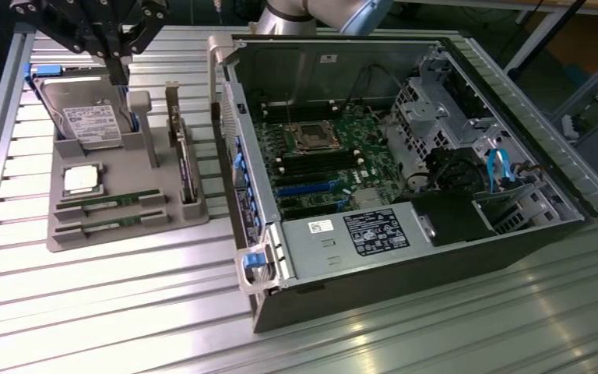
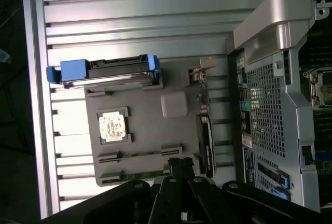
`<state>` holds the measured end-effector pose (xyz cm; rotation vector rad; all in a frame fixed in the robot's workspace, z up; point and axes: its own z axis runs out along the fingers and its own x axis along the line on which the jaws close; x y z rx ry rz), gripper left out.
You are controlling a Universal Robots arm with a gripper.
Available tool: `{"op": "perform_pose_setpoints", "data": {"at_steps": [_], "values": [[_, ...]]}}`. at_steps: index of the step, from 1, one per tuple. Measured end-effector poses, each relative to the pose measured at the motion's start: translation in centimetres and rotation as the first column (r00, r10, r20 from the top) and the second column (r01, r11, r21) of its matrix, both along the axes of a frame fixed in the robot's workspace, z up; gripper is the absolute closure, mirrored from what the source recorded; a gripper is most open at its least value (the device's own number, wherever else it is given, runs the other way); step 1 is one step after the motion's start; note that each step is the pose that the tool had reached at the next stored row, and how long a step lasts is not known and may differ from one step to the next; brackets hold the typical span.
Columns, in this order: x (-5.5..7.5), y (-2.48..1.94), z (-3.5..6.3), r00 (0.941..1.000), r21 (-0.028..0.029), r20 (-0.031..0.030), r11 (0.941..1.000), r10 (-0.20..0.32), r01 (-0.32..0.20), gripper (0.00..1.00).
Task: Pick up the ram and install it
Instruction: 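Reach for the ram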
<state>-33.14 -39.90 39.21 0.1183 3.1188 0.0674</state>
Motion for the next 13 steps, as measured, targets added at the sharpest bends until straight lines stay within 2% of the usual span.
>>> {"op": "perform_pose_setpoints", "data": {"at_steps": [13], "values": [[-3.1,0.0,-0.03,1.0,-0.0001,-0.0039,1.0,0.0,0.0,0.9]]}}
